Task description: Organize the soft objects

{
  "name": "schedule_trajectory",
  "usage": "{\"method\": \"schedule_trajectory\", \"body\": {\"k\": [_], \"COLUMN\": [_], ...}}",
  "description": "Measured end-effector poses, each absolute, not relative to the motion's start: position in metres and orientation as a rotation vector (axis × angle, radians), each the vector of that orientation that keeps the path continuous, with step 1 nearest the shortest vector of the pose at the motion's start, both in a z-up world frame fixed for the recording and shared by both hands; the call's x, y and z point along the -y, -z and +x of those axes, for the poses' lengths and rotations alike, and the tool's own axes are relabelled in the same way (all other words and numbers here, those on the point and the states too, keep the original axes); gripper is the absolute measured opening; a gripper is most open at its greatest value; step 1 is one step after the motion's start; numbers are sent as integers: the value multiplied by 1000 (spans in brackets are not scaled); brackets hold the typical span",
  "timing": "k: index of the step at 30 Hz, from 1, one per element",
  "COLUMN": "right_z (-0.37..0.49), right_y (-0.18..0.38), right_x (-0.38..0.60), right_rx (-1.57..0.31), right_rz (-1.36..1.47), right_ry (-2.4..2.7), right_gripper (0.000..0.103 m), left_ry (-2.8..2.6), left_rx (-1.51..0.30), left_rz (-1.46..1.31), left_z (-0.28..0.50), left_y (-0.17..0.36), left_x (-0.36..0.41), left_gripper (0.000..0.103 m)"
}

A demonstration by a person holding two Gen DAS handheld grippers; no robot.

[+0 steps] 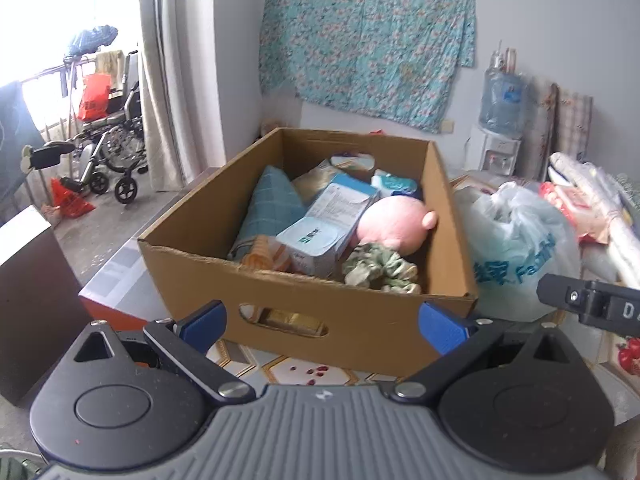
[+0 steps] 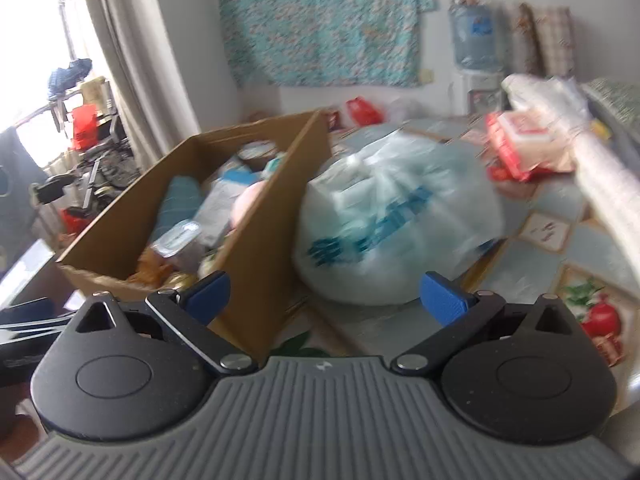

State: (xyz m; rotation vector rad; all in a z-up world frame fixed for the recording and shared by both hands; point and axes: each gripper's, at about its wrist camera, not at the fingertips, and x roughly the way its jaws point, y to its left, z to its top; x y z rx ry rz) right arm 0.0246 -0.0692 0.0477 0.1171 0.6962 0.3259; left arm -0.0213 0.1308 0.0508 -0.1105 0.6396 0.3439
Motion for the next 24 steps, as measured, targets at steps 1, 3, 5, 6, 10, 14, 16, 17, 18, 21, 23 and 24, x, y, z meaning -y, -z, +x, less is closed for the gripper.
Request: {"method": "schedule_trajectory", "body": {"k": [1,3,5,6,10,14,16,17,18,21,23,24], "right_z": [25,23,20,18,15,15,17,18,19,21,21,21], "right_y": [-46,-44,-42,-42,-41,-40,-40,-39,-39,-38,-38,-38], "right_x": [66,59,51,48,37,33,33,33,33,33,33,33], "right_rx": [-712,-728,-726,-725,-722,-701,-702,-707,-711,-716,-716,-717], "right_rz": [124,116,83,65,16,-26,-25,-23,-21,-25,-24,-23], "right_ry": [-347,-365,-368,-369,-388,-365,-363,-364,-363,-360,-358,-357], "right_gripper": [102,102,102,102,102,102,102,102,102,102,102,102], "left_ry": [-354,-365,-372,-372,-371,-382,-383,-385,-386,-389,-389,-389], "left_rx": [-647,-657,-662,-667,-679,-681,-682,-684,-686,-692,-694,-695], "left_rz": [-106,-98,-99,-100,-113,-109,-109,-109,-109,-107,-107,-109], "left_z": [-21,-20,-21,-20,-20,-20,-19,-18,-18,-15,-15,-15], "left_y": [-50,-49,-47,-47,-44,-44,-43,-43,-43,-42,-42,-42], "left_x": [-132,-135,-138,-139,-142,-144,-144,-144,-144,-143,-143,-143], "left_gripper": [103,103,103,103,103,103,103,103,103,103,103,103]}}
